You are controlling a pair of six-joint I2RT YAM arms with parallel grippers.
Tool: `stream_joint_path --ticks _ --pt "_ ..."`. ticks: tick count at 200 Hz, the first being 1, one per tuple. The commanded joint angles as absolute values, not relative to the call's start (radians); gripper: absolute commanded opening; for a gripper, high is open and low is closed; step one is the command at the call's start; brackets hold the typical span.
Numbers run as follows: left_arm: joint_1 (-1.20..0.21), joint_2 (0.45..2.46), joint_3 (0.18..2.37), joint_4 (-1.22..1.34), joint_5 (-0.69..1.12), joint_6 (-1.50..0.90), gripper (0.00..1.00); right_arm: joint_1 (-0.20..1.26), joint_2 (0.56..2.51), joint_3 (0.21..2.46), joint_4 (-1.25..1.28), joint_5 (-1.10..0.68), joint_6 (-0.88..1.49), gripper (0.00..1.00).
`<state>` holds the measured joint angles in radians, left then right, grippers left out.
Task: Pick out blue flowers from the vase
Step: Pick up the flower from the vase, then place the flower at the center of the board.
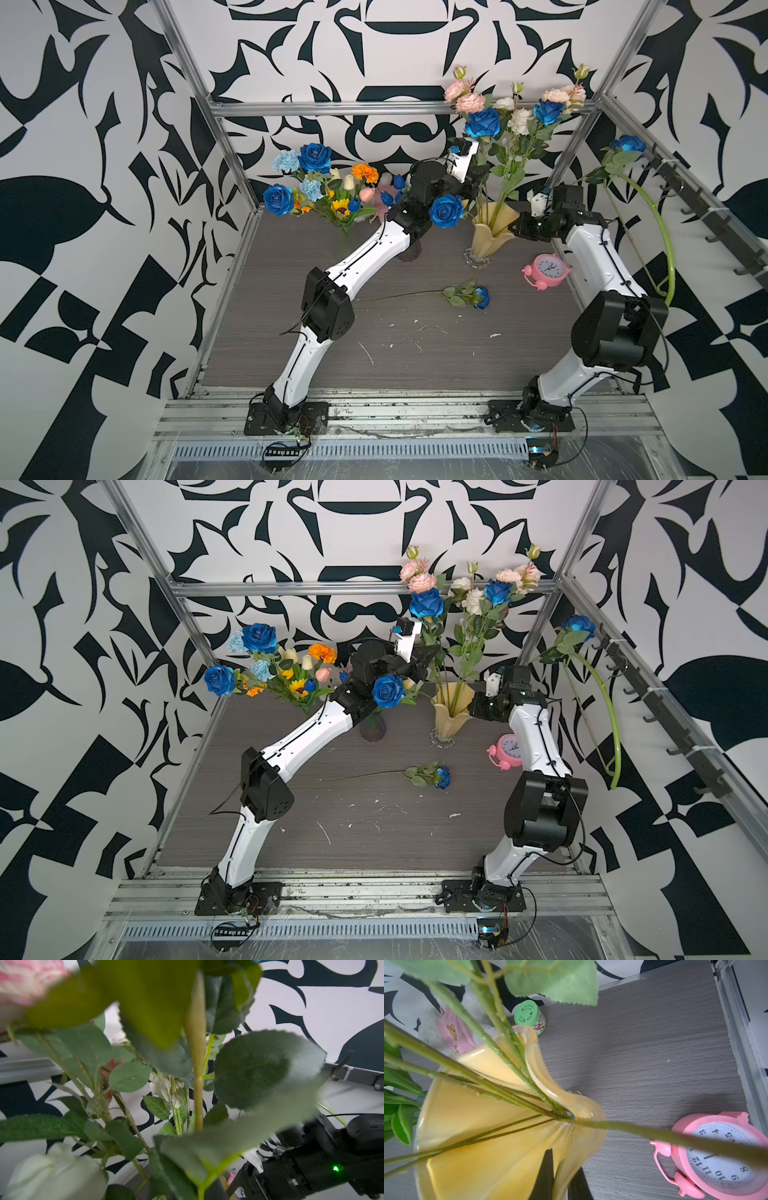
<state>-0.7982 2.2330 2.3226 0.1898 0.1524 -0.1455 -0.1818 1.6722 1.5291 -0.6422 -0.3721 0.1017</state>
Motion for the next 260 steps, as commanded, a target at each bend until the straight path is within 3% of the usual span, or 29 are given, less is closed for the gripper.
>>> stream_joint_path --ticks 1,36,150,188,233,260 --pt "-0.801 2.136 2.339 0.212 0.142 -0.085 0.00 -0.184 1.667 1.523 -0.604 -0.378 0.091 0.00" --pt "-0.801 1.967 2.166 0.366 0.086 -0.033 0.00 -0.184 1.664 1.526 -0.606 -0.381 0.092 0.00" --pt "-0.802 1.721 2.117 0.364 0.107 0.250 0.00 -0.184 1.663 1.535 -0.609 -0.376 0.085 0.00" --pt "-0.802 1.543 2.120 0.203 0.170 0.175 0.00 -0.185 1.666 1.536 -0.606 -0.373 0.087 0.00" --pt "-0.811 1.323 2.071 -0.040 0.080 0.228 0.00 -0.185 1.667 1.534 -0.607 -0.373 0.085 0.00" --pt "-0.811 1.290 2.198 -0.346 0.022 0.236 0.00 -0.185 1.671 1.535 -0.609 -0.374 0.084 0.00"
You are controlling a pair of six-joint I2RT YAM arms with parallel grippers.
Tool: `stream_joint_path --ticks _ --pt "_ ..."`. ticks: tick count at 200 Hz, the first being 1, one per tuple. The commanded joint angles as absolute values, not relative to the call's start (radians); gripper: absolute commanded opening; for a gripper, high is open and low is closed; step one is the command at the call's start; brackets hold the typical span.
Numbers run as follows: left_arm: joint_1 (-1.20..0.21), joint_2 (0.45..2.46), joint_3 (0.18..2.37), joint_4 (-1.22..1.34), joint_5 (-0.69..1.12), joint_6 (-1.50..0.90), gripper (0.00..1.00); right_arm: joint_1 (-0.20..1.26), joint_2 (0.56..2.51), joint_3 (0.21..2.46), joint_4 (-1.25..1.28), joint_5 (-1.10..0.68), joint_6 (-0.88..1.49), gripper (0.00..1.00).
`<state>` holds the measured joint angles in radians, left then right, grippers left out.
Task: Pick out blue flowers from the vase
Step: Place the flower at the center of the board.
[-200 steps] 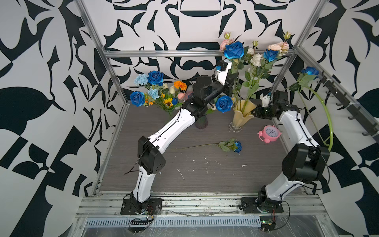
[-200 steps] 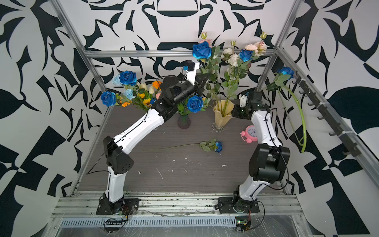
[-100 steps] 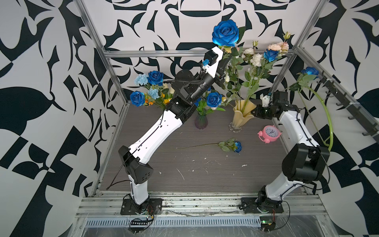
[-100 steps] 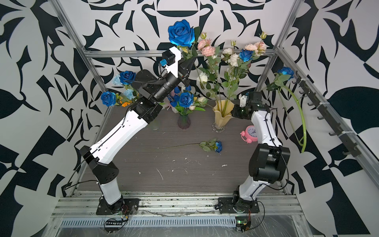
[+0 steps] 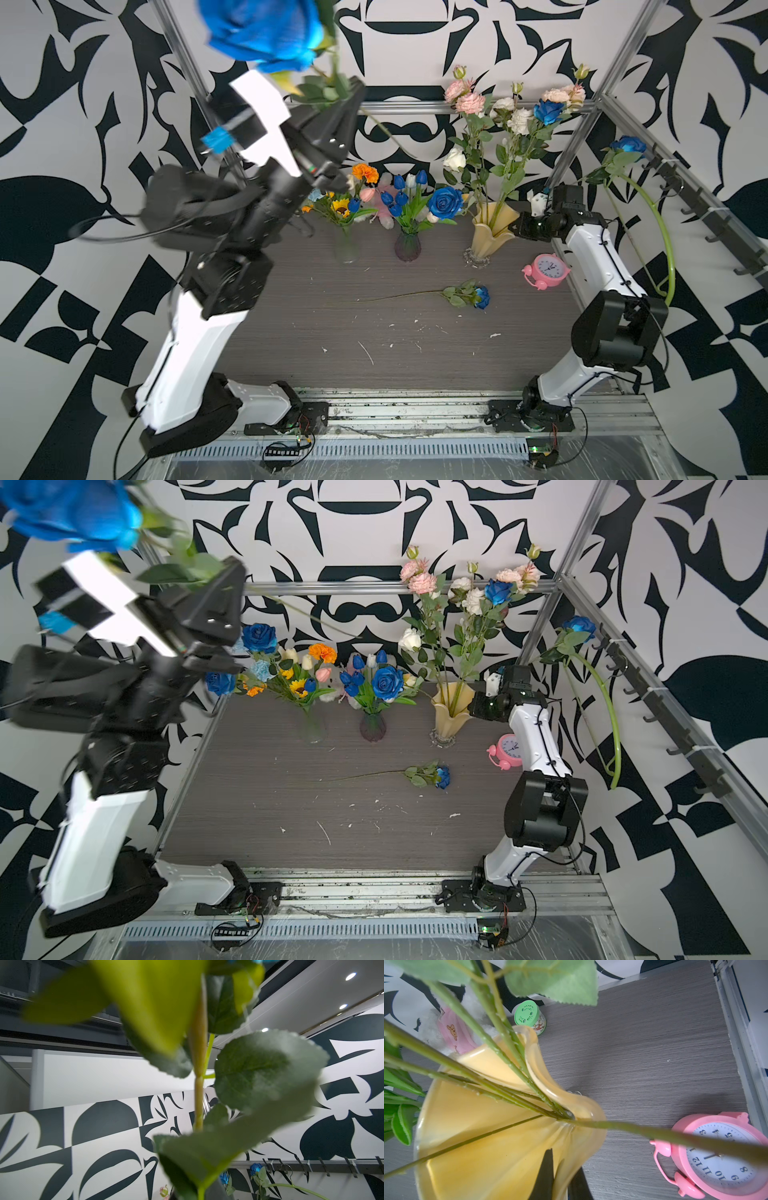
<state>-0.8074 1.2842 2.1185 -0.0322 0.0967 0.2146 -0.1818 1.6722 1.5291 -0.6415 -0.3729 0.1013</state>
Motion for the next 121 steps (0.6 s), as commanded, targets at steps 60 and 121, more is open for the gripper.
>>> stream_joint_path --ticks 60,121 --pt "-0.810 1.222 2.146 -0.729 -0.273 0.288 0.00 -0.186 1.662 1.539 -0.626 -0.370 0.083 0.00" --pt "-0.810 1.106 1.823 -0.741 -0.420 0.354 0.00 -0.186 1.666 1.540 -0.635 -0.362 0.084 0.00"
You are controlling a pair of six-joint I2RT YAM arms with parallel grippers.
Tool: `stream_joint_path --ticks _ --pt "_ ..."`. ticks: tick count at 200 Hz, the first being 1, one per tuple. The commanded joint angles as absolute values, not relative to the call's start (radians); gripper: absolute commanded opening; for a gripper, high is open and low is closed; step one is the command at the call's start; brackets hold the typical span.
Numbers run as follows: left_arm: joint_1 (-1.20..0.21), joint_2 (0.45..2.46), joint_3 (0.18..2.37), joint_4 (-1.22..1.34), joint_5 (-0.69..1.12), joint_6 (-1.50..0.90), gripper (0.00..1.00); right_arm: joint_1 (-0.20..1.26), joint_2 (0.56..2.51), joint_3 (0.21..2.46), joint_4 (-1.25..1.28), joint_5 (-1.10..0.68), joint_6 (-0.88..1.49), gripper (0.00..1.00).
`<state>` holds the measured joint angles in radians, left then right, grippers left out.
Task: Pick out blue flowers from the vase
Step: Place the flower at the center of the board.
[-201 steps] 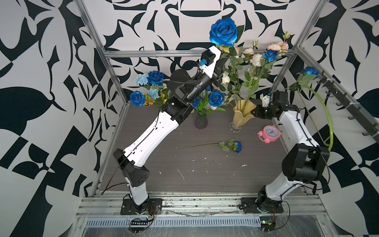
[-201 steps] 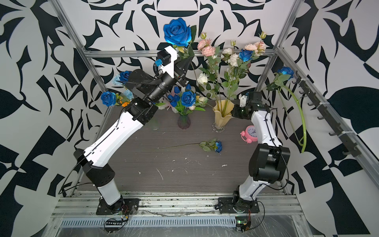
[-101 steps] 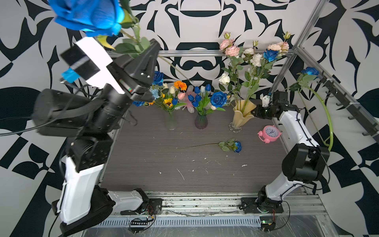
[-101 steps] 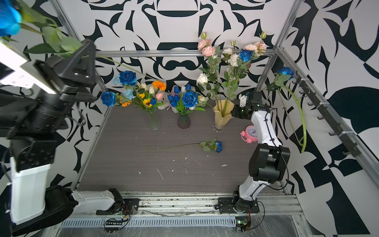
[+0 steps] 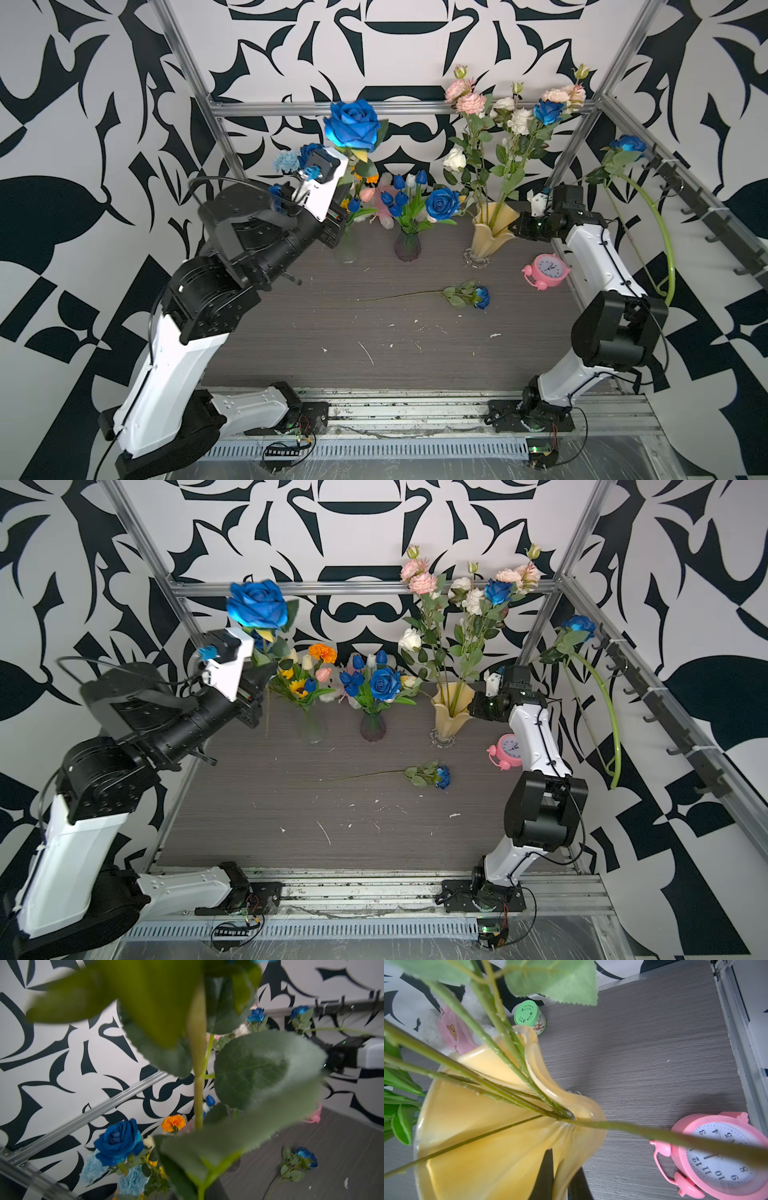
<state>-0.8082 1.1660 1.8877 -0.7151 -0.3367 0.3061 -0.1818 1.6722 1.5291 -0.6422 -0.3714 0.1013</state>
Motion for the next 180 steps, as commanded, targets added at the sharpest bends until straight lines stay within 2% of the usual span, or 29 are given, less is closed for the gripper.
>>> stream_joint_path --ticks 1,65,93,123,180 --pt "-0.810 1.106 1.819 -0.742 -0.420 0.356 0.00 -0.186 1.666 1.540 -0.636 -0.362 0.085 0.00" --pt "-0.810 1.053 1.467 -0.772 -0.509 0.296 0.00 -0.186 1.663 1.532 -0.638 -0.355 0.086 0.00" --pt "-0.810 1.057 1.287 -0.683 -0.510 0.291 0.00 -0.185 1.661 1.533 -0.637 -0.362 0.089 0.00" --pt "-0.812 1.209 1.232 -0.658 -0.474 0.313 0.00 -0.185 1.662 1.527 -0.635 -0.365 0.092 0.00" --pt "-0.886 1.577 1.291 -0.525 -0.456 0.406 0.00 -0.186 1.662 1.522 -0.625 -0.368 0.099 0.00"
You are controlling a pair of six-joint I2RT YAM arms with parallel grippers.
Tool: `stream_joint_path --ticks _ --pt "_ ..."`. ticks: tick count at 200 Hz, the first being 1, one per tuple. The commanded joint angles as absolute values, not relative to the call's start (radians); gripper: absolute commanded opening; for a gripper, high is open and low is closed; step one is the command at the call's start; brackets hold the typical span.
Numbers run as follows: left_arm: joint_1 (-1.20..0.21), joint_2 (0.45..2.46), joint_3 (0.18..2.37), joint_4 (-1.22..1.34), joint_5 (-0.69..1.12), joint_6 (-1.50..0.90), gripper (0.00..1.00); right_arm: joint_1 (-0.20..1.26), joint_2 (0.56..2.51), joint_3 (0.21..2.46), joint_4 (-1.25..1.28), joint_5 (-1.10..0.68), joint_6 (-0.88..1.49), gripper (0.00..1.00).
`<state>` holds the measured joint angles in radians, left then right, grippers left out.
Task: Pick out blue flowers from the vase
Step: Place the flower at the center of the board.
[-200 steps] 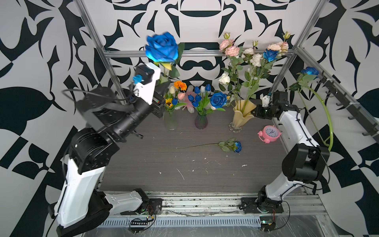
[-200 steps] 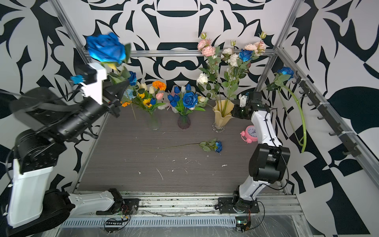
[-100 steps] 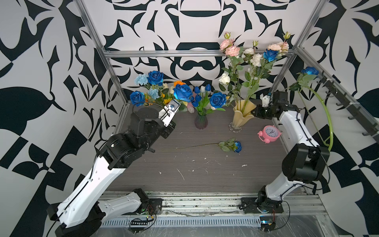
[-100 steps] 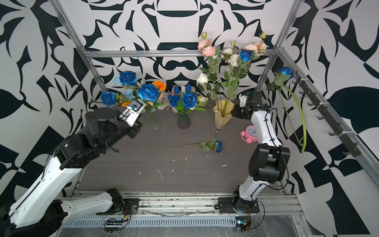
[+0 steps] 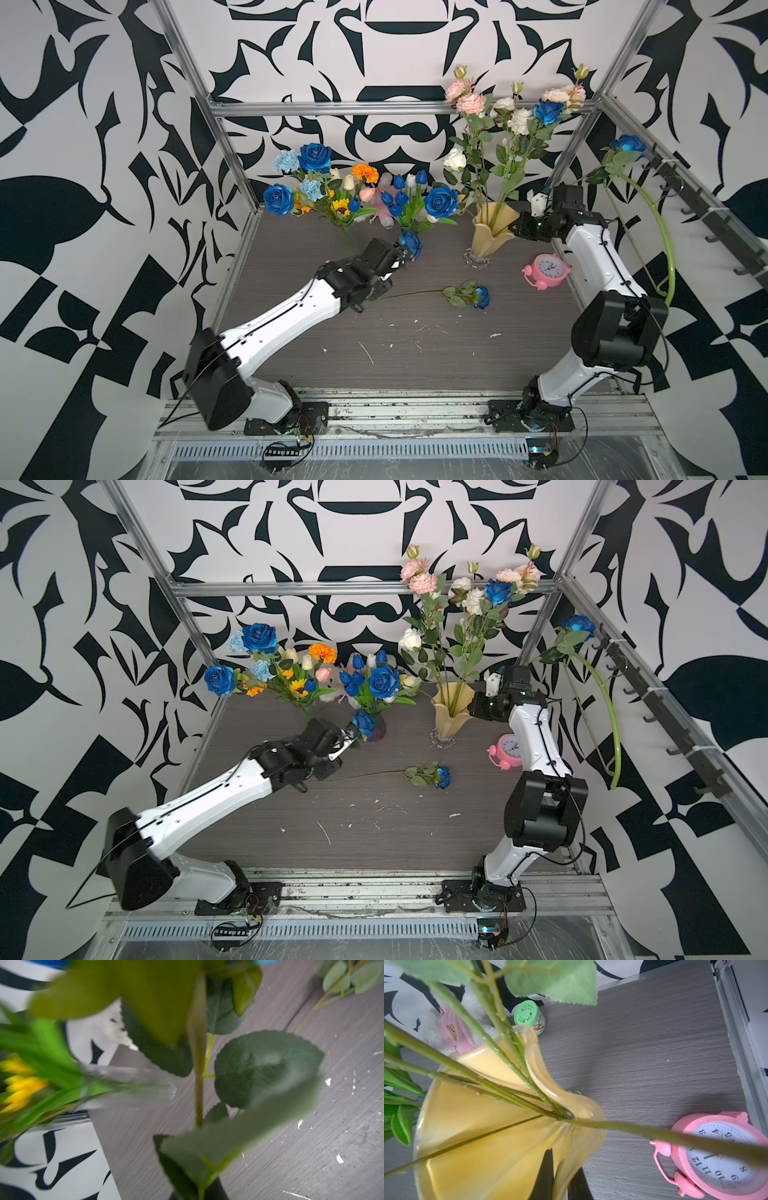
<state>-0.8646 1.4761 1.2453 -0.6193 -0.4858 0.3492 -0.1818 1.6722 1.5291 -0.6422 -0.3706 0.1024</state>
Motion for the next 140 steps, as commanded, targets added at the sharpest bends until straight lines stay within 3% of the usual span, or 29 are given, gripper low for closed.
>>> stream_joint_path --ticks 1,55,135,140 --pt "-0.886 1.583 1.294 -0.523 -0.454 0.407 0.00 -0.185 1.661 1.523 -0.625 -0.368 0.099 0.00" --pt "-0.930 1.904 1.529 -0.510 -0.369 0.458 0.00 -0.185 1.655 1.529 -0.624 -0.366 0.099 0.00" --pt "-0.954 2.147 1.731 -0.452 -0.369 0.512 0.00 -0.186 1.657 1.518 -0.620 -0.361 0.097 0.00" --pt "-0.954 2.154 1.736 -0.450 -0.366 0.510 0.07 -0.185 1.657 1.518 -0.620 -0.362 0.097 0.00"
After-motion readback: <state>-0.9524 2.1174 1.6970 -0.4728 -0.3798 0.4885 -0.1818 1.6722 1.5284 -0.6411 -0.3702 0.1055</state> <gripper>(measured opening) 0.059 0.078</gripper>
